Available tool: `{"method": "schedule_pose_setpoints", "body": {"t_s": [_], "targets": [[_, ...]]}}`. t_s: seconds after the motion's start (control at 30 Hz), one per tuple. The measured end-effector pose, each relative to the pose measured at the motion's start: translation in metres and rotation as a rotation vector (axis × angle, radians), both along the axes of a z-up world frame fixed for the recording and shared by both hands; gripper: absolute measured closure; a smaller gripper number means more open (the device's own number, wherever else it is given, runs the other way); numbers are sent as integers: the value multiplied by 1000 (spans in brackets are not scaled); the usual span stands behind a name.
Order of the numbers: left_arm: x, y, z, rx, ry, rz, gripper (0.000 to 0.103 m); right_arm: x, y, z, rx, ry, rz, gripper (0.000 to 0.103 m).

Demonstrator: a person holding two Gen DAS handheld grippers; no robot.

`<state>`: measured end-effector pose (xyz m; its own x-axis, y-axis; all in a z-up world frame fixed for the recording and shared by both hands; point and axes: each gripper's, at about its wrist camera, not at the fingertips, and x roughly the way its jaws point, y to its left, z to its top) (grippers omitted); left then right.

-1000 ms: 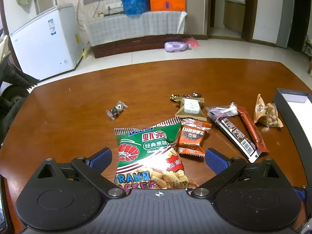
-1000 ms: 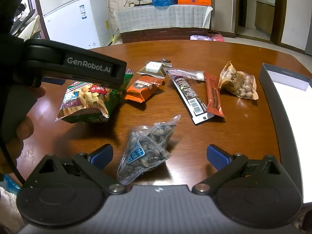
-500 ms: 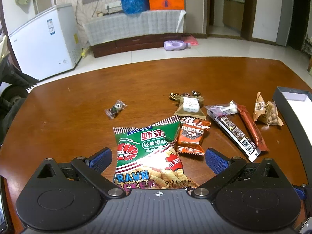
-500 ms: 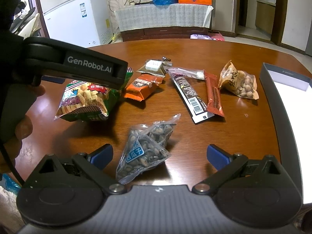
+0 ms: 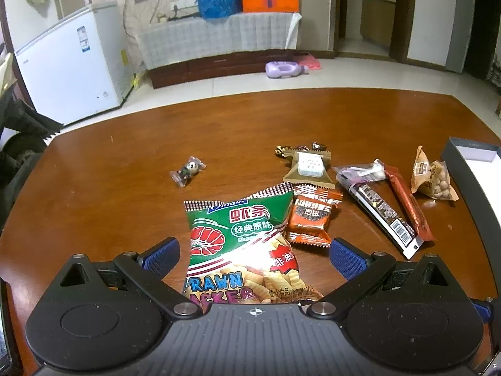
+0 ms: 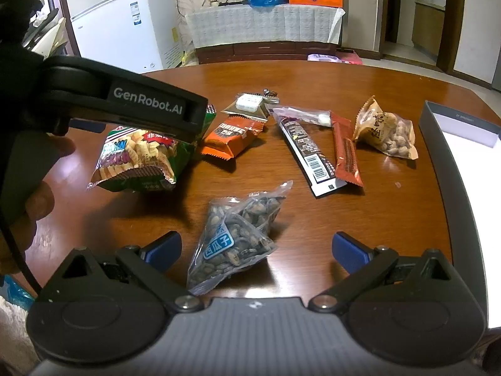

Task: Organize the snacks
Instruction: 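Lift the Prawn Cracker bag with the left tool while the right tool lifts the seed bag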

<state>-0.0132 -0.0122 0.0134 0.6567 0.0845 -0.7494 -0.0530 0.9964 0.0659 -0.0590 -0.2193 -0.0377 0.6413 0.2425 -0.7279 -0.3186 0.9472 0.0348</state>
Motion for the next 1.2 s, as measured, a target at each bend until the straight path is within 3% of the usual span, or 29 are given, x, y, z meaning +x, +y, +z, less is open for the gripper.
{"method": "schedule_pose_setpoints", "body": {"t_s": [0.33,0.63,0.8,0.93,1.2], "targets": [[8,12,-10,33,28,36,1,1,3,-5,-8,27,18,0],[16,17,-29,14,99,39,1,-6,16,-11,-76,-18,78,1],[24,22,-44,10,149,67,2,-2,16,-18,-70,6,72,13],[28,30,-51,-28,184,98,3,-3,16,-19,-79,-28,74,17],[27,34,-51,-61,192,110,10,-7,18,-19,-68,-78,95,39]]}}
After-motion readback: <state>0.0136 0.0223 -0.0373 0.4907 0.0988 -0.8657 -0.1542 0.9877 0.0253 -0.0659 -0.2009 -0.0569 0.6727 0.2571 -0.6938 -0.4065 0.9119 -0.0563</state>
